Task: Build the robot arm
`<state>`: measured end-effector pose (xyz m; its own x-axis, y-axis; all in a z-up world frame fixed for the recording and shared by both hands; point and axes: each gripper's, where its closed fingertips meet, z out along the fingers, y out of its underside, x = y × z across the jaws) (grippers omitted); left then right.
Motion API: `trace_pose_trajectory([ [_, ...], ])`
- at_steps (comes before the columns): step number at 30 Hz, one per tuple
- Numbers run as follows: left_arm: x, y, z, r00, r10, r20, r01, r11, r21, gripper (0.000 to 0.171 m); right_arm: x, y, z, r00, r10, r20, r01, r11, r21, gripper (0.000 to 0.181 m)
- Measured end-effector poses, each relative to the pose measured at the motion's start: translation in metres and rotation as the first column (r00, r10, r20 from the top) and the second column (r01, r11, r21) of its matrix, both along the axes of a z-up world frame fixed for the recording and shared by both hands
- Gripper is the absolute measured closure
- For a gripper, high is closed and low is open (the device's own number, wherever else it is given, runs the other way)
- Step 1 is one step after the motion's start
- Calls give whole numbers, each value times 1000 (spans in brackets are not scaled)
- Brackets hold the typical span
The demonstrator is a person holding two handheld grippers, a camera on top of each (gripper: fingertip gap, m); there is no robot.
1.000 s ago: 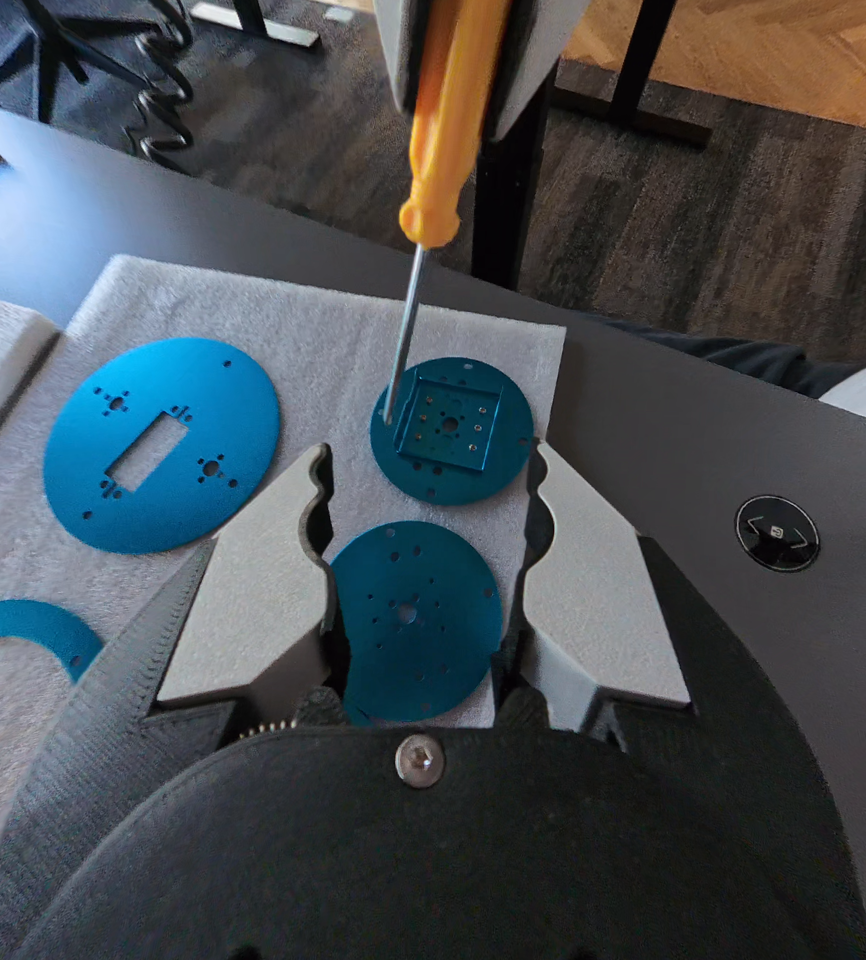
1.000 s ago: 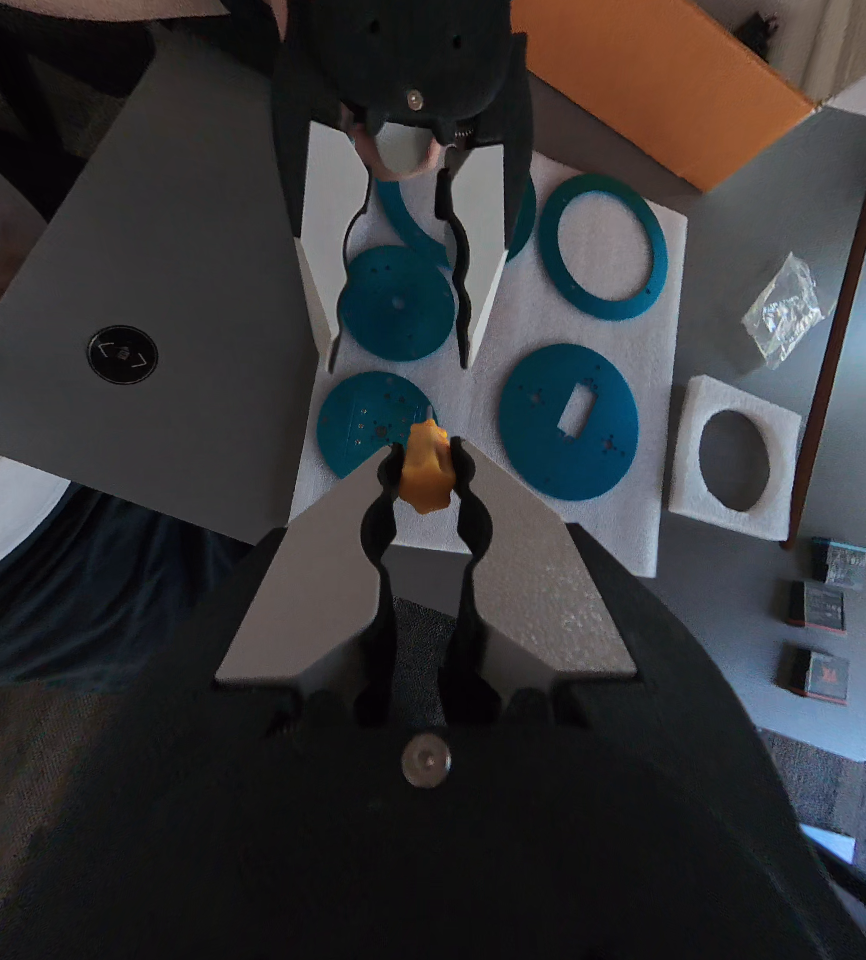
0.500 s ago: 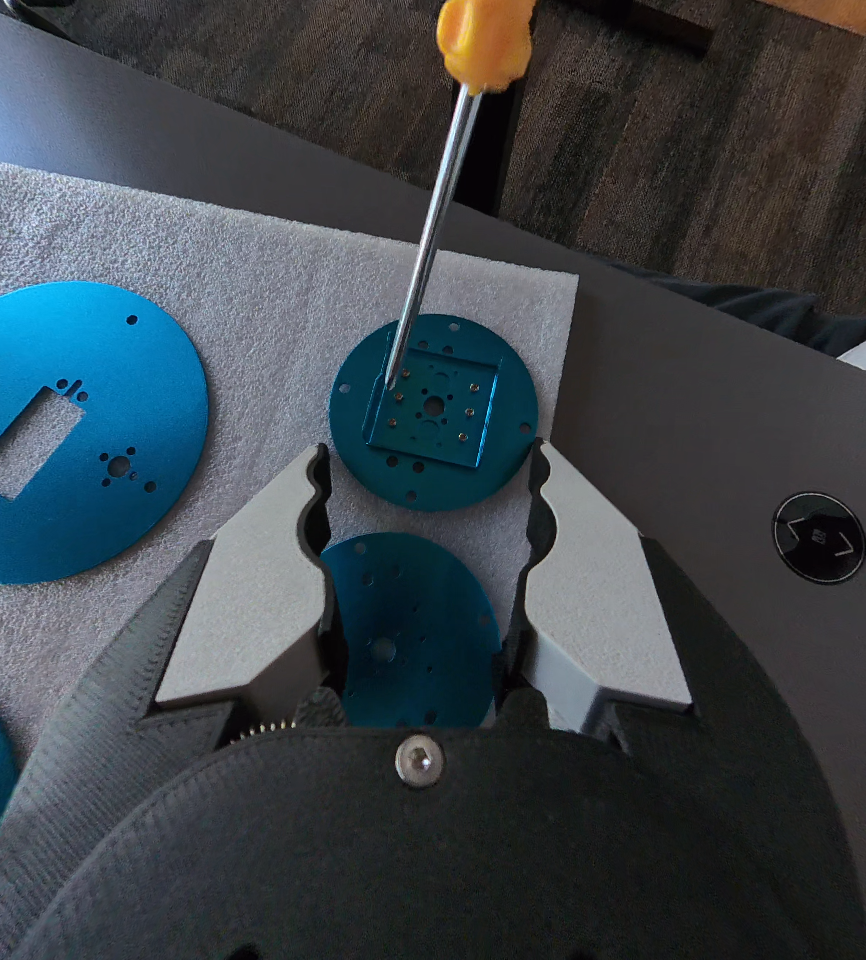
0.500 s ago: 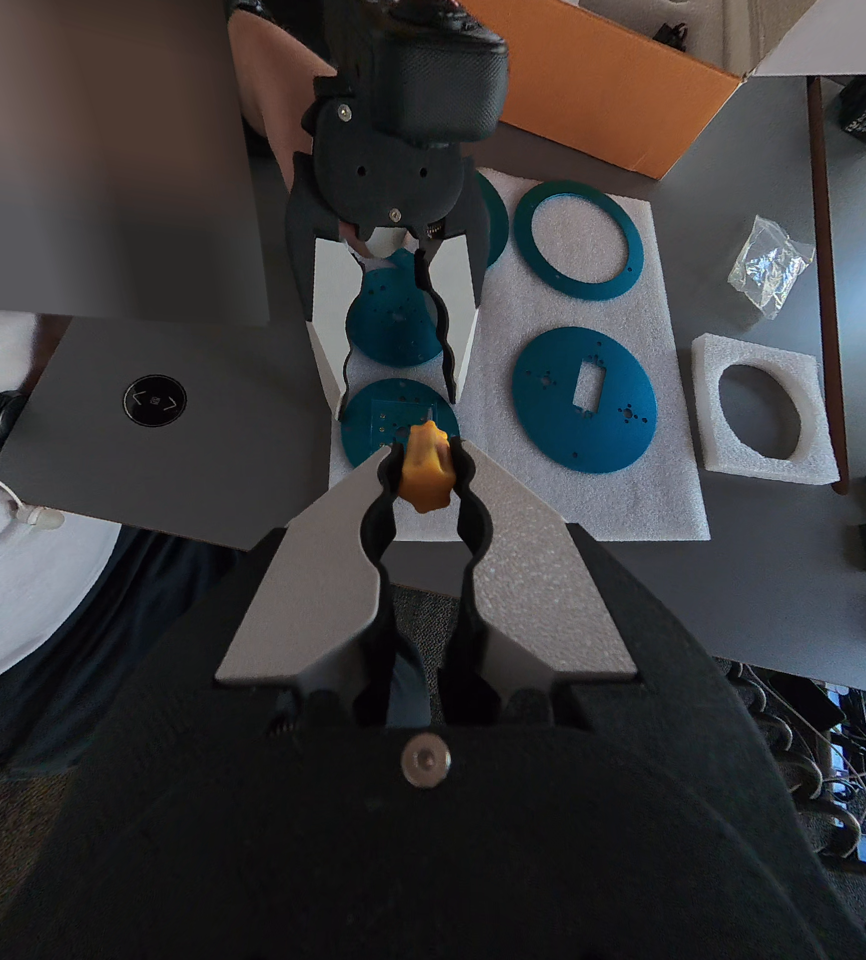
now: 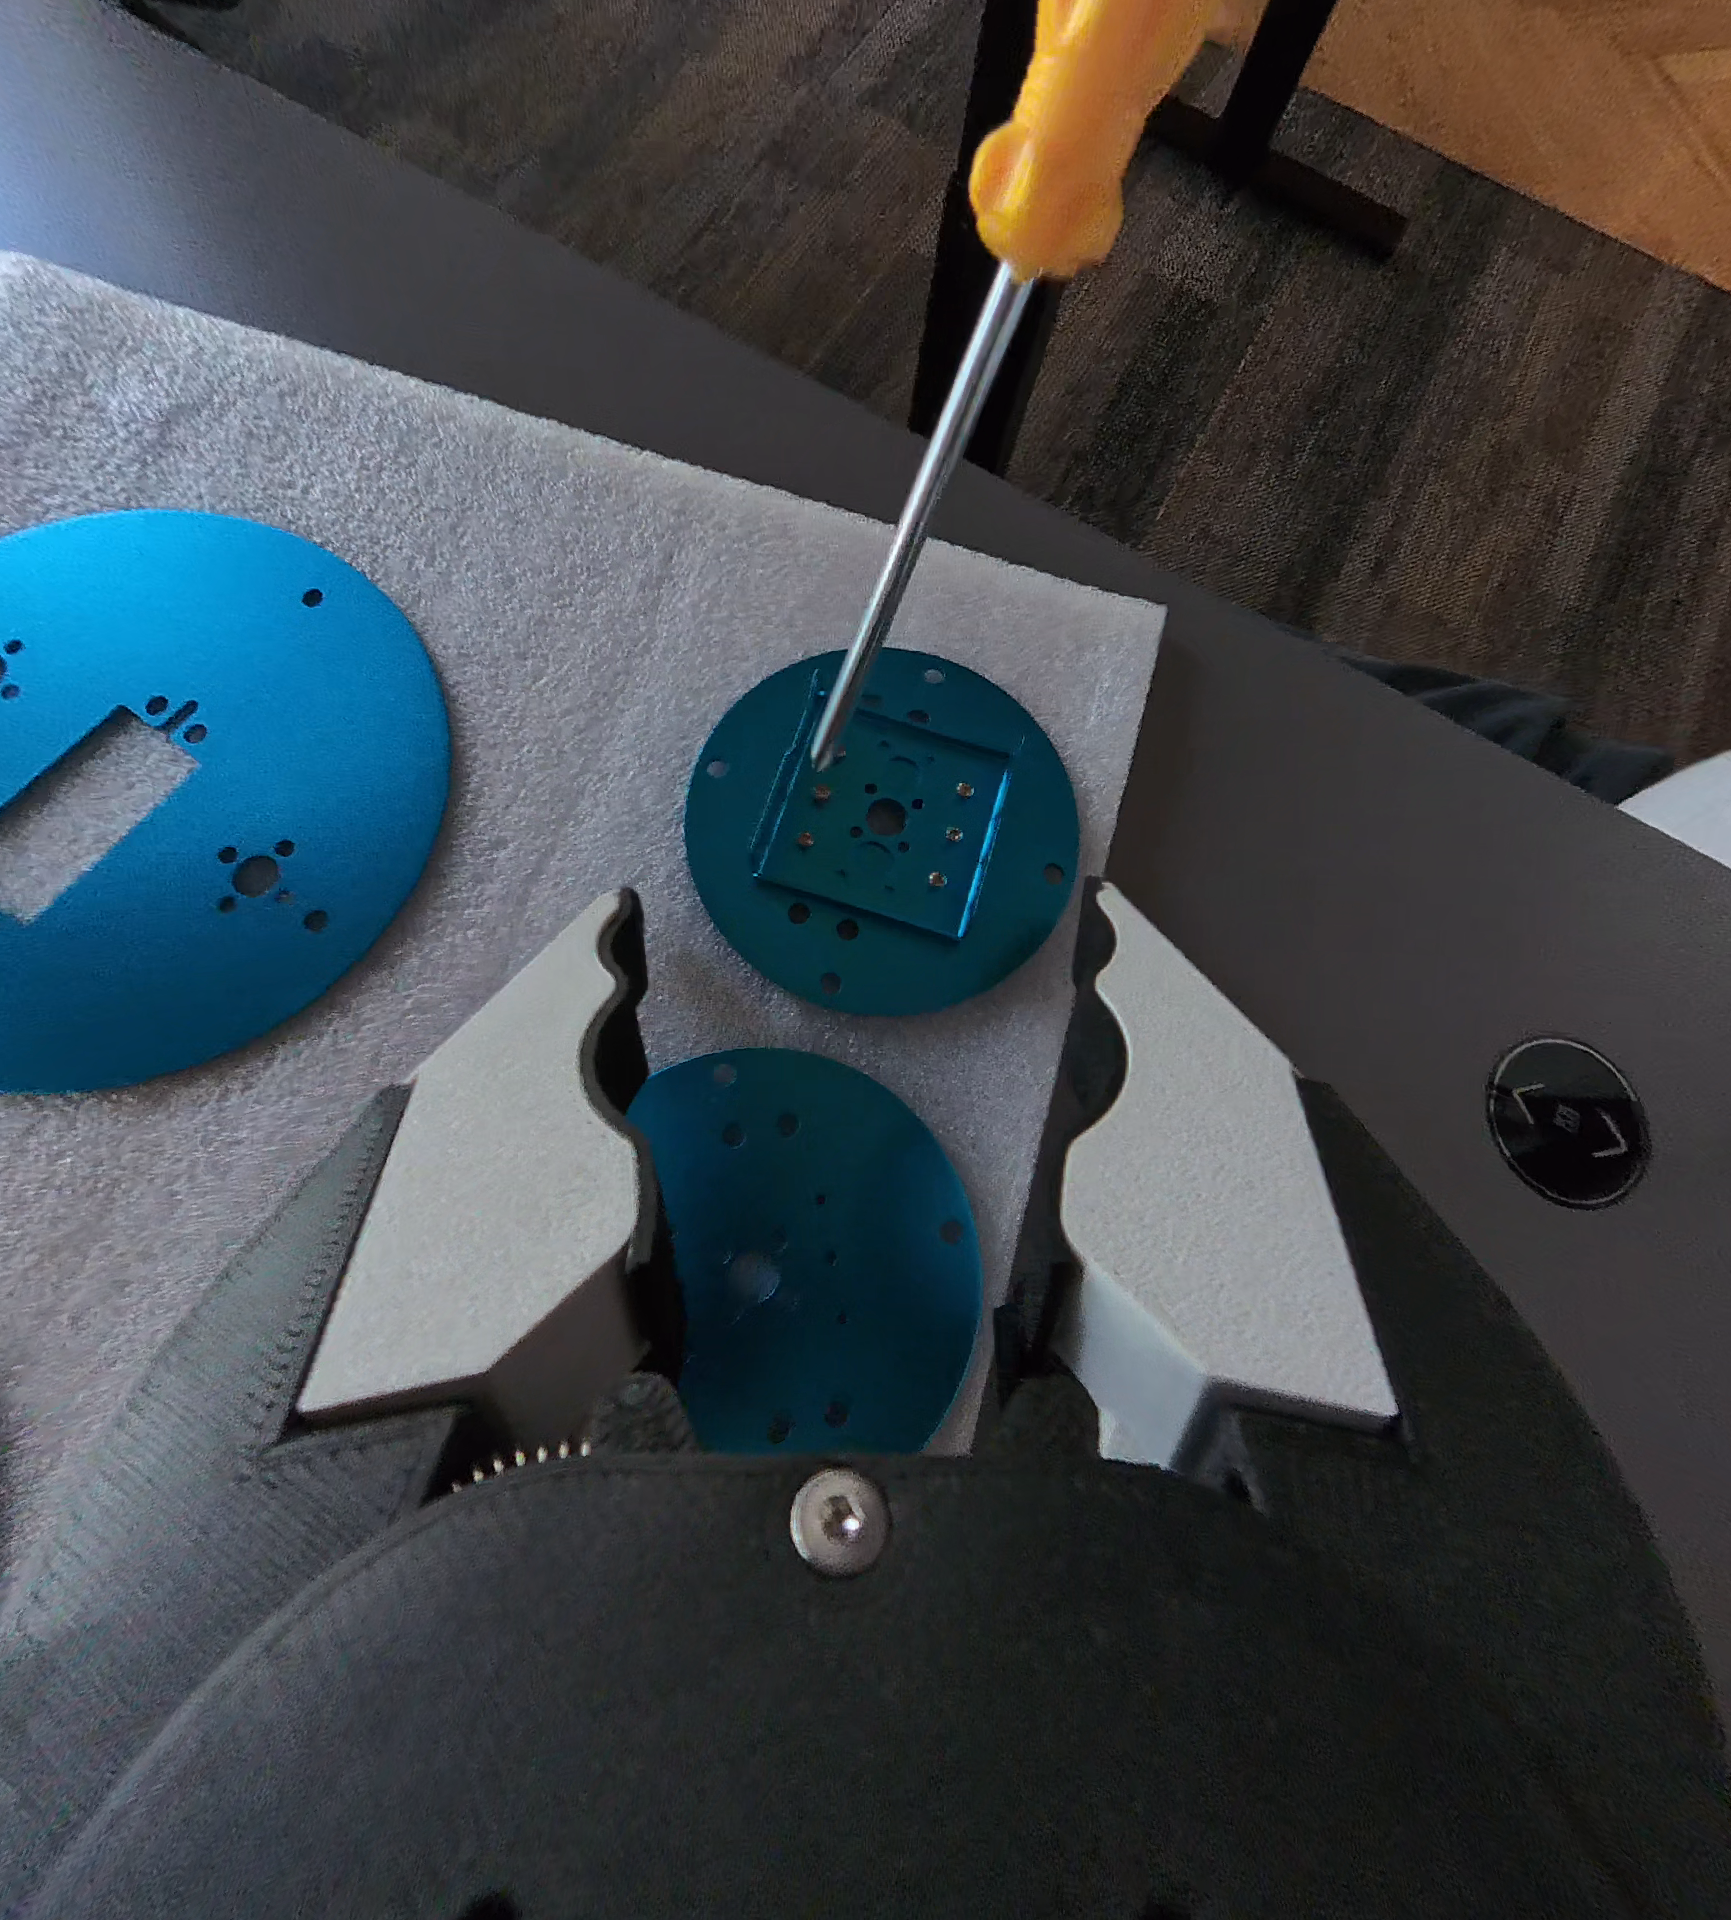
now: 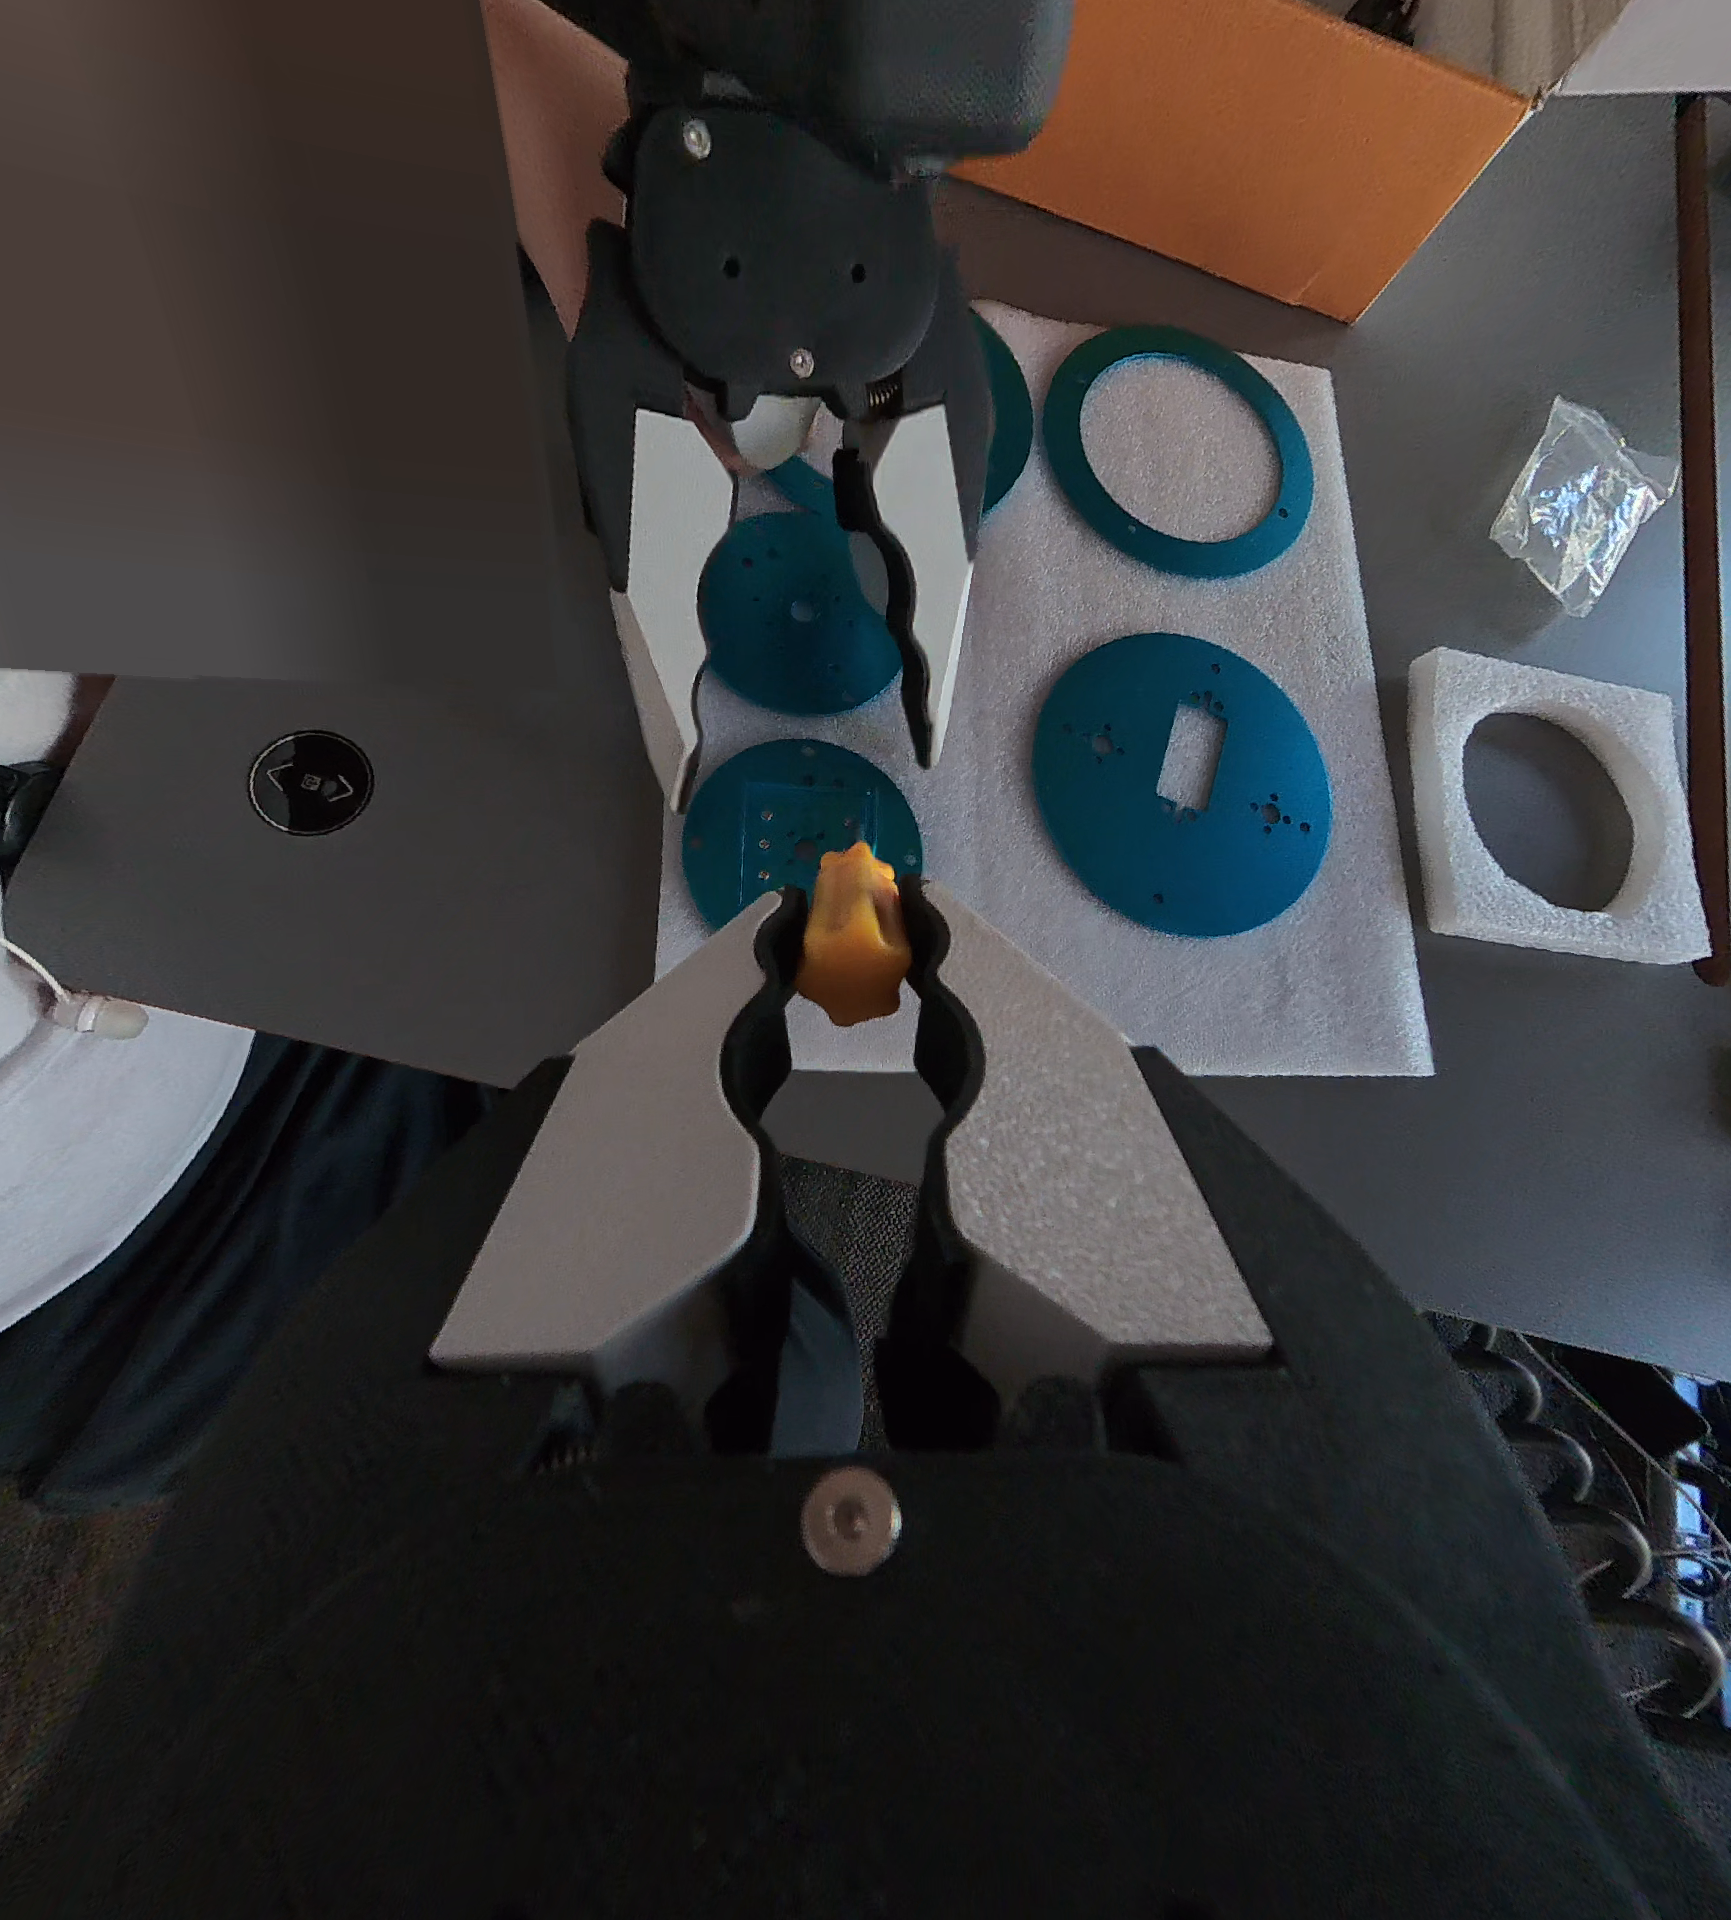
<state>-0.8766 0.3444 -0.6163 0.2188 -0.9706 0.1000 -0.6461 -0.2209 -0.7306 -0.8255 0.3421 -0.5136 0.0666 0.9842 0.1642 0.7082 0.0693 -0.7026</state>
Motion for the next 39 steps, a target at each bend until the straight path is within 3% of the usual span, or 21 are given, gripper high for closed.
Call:
trace_pose_trajectory([
  [3, 3, -2, 0, 1000, 18, 9, -17, 999, -46, 84, -2, 0, 2, 1000, 13, 23, -12, 1000, -22, 164],
  [7, -1, -5, -3, 999, 29, -33, -30, 1000, -8, 80, 5, 0, 2, 1000, -13, -7, 12, 1000, -16, 164],
  [11, -1, -10, 3, 999, 48, -5, -48, 998, -27, 86, 21, 4, 2, 978, -115, -176, 98, 990, -101, 164],
  [14, -4, -10, 8, 997, 75, 38, -73, 997, -38, 95, 31, 6, 7, 911, -198, -363, 134, 972, -192, 164],
  [17, -13, -9, 4, 993, 120, 11, -119, 992, -50, 102, 41, 6, 3, 850, -263, -457, 156, 953, -260, 164],
  [22, -18, -17, 5, 985, 172, -21, -174, 982, -72, 97, 47, -4, -12, 829, -294, -476, 172, 944, -282, 163],
  [29, -14, -16, 12, 978, 208, 16, -203, 968, -147, 101, 65, -11, -30, 821, -360, -443, 243, 922, -300, 164],
  [34, -19, -6, 13, 973, 231, 25, -221, 953, -206, 105, 76, -8, -30, 776, -404, -484, 267, 906, -328, 164],
  [37, -23, -2, 15, 971, 238, 31, -227, 953, -201, 113, 75, 6, -21, 719, -413, -559, 319, 911, -262, 164],
  [39, -22, -3, 14, 974, 225, 30, -214, 956, -200, 108, 66, 16, -22, 714, -397, -577, 352, 916, -194, 164],
])
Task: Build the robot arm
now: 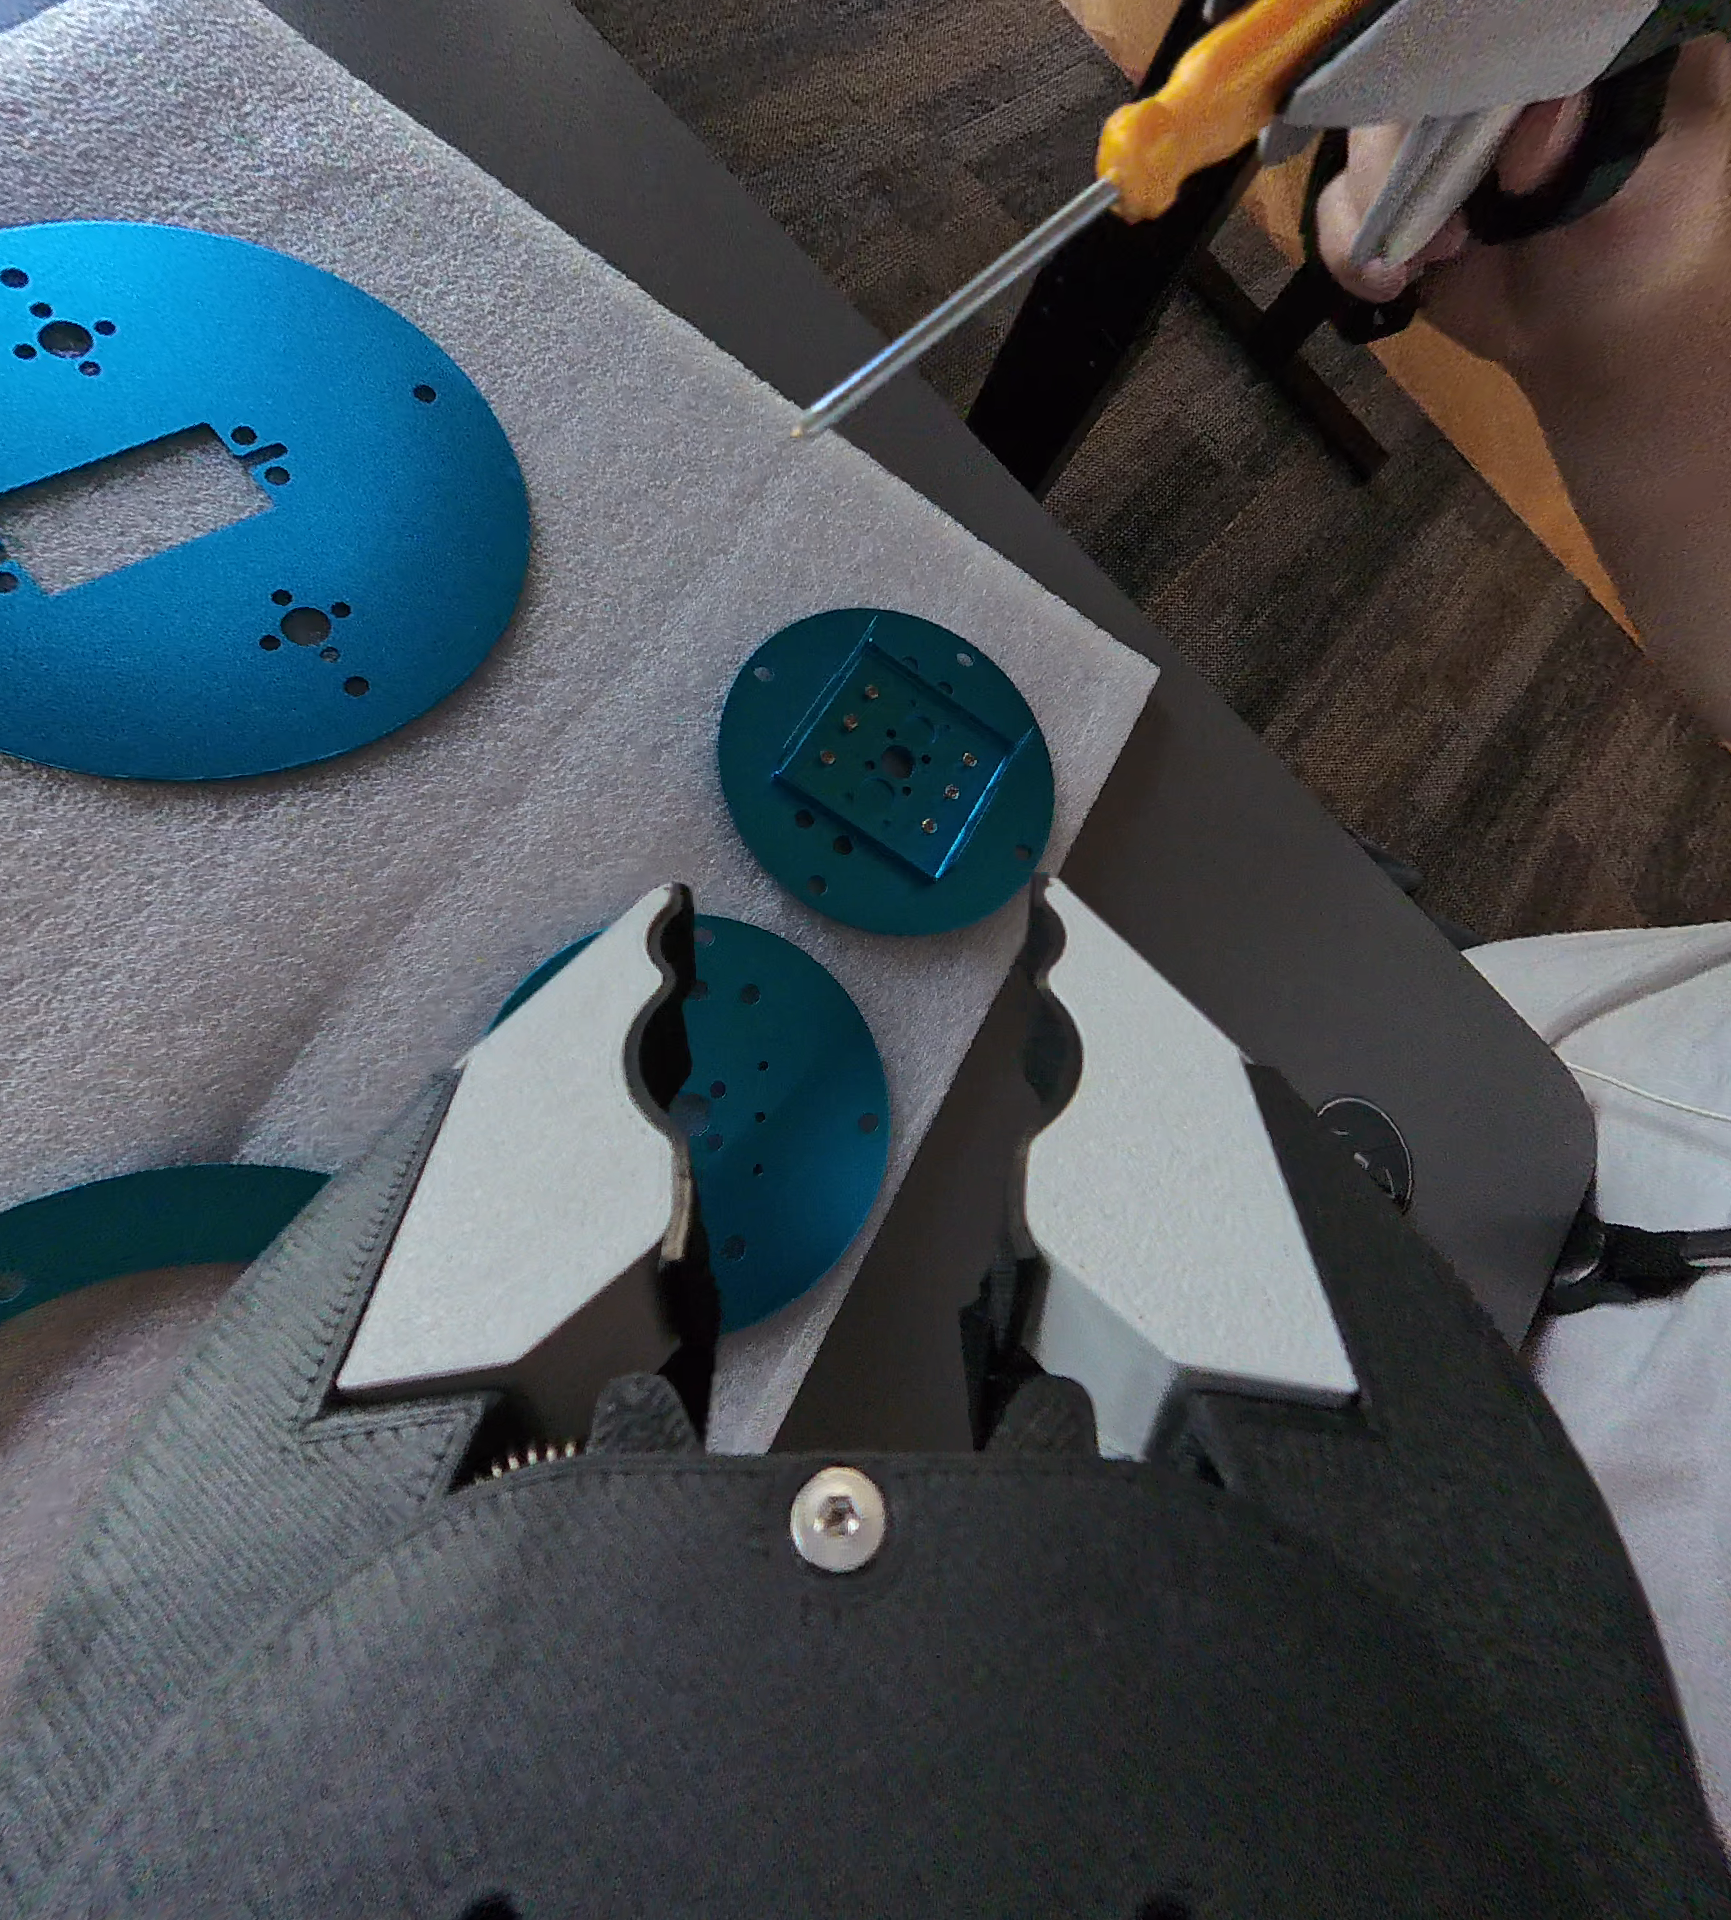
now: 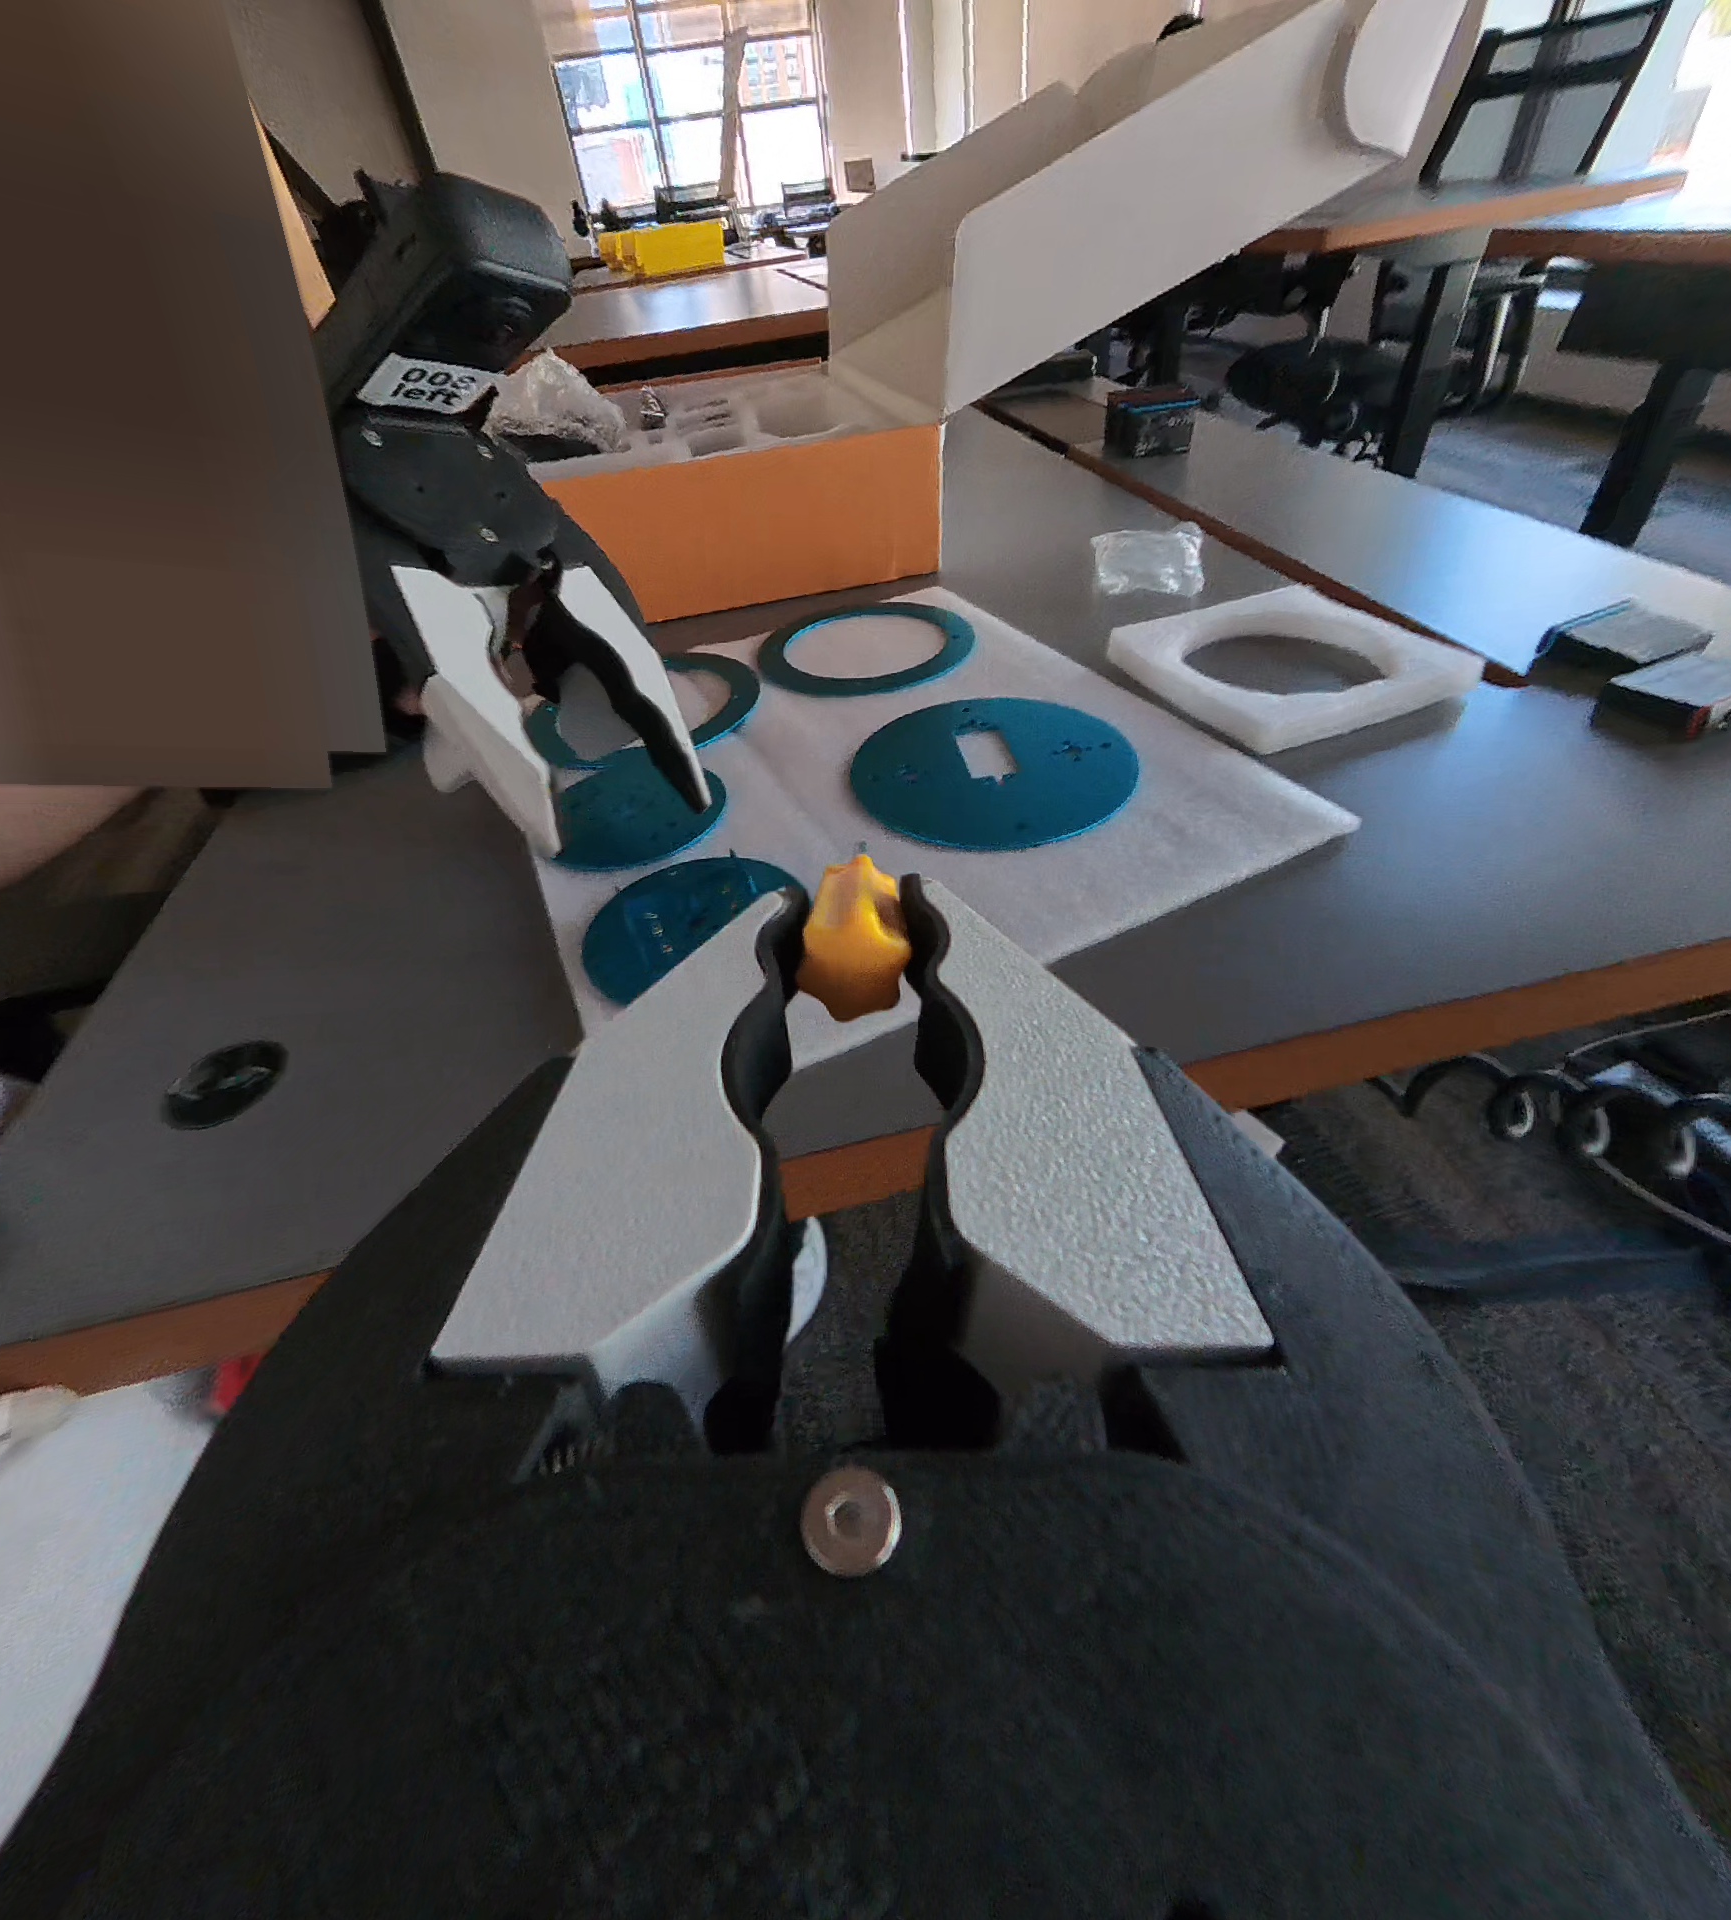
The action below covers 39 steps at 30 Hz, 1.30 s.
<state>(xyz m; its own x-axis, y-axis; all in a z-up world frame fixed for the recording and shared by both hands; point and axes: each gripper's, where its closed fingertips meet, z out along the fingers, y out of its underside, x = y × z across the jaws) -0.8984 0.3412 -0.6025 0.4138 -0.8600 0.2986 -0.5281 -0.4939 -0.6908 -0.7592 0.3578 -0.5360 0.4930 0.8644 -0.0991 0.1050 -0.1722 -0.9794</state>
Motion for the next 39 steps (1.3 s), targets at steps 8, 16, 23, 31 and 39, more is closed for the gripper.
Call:
trace_pose_trajectory([
  [8, 19, 0, -19, 986, -42, -164, 75, 976, 203, 77, -47, 18, -20, 996, 84, -10, -84, 996, 4, 164],
  [16, 26, -1, -24, 968, -55, -243, 120, 957, 264, 81, -34, 25, -23, 995, 78, -55, -82, 995, -65, 164],
  [23, 27, 0, -26, 959, -89, -267, 156, 958, 240, 88, -41, 25, -25, 982, 181, -59, -183, 983, -31, 164],
  [31, 29, -4, -23, 961, -109, -255, 160, 969, 187, 94, -57, 38, -7, 952, 255, -171, -275, 956, -105, 165],
  [39, 30, -3, -19, 977, -77, -197, 104, 986, 127, 93, -60, 46, -37, 960, 258, -106, -279, 896, -345, 165],
])
